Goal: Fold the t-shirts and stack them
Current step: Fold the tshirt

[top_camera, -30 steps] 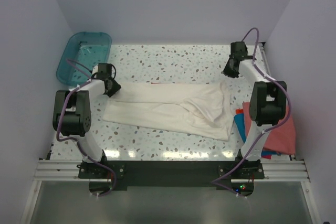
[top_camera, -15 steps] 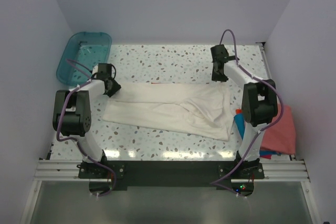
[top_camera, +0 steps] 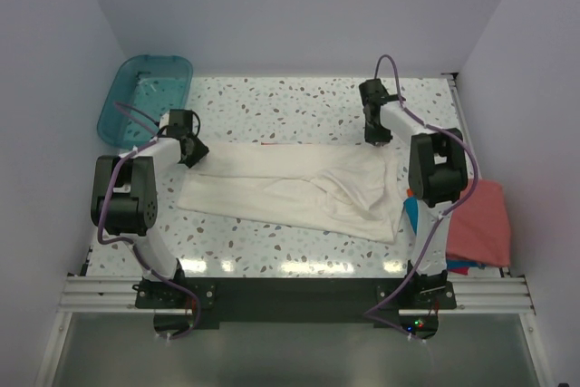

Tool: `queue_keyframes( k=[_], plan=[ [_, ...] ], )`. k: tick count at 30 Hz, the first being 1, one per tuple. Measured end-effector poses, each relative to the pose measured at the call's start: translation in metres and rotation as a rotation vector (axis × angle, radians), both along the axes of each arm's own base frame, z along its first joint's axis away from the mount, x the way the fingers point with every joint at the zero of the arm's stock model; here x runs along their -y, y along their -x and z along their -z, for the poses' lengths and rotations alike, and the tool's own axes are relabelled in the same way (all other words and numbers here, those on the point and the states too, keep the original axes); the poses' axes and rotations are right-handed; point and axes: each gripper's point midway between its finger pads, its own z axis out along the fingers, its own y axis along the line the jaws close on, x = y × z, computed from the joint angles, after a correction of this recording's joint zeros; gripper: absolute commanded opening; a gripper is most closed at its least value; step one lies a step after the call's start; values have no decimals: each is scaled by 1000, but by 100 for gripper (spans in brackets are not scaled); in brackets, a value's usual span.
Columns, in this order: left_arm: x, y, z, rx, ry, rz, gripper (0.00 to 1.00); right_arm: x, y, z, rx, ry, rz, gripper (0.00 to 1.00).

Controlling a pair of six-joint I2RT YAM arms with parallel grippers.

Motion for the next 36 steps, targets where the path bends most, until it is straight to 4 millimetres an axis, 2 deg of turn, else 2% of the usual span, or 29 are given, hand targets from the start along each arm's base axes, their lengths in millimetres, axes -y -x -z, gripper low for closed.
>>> queue_keyframes(
  k=[5, 11, 16, 20, 27, 32, 36],
  plan=[
    [0, 0, 0, 0, 1, -1, 38, 4, 2, 0, -8, 20, 4, 1],
    [-1, 0, 0, 0, 9, 0, 38, 11, 2, 0, -10, 13, 26, 0],
    [0, 0, 0, 1, 12, 0, 31, 23, 1, 3, 3, -56, 83, 0],
    [2, 0, 1, 3, 24, 5, 26, 35, -5, -4, 41, -146, 142, 0],
    [11, -5, 2, 39, 80, 6, 19, 40, -35, -27, 154, -267, 179, 0],
    [17, -9, 0, 62, 115, 9, 17, 31, -83, -50, 284, -356, 154, 0],
    [17, -13, -2, 78, 116, 11, 16, 24, -105, -44, 332, -399, 137, 0]
  ],
)
